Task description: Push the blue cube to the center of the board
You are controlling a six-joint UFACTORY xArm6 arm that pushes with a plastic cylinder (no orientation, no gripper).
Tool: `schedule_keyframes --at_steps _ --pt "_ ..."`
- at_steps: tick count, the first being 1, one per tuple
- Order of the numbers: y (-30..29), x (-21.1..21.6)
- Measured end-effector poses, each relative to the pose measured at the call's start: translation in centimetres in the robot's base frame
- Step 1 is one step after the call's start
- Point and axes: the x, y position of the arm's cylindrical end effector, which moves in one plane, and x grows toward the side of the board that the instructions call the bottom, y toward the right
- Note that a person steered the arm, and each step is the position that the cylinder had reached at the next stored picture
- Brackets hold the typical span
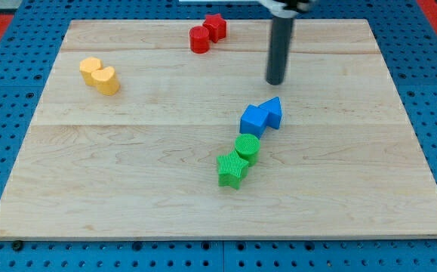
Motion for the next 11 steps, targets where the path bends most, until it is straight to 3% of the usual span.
schedule_keyframes --at_steps 3,4,6,9,11 --pt "0.7 11.2" --pt "0.5 11.3" --pt "0.5 7.6" --pt "-0.4 10.3" --pt "-5.4 9.8"
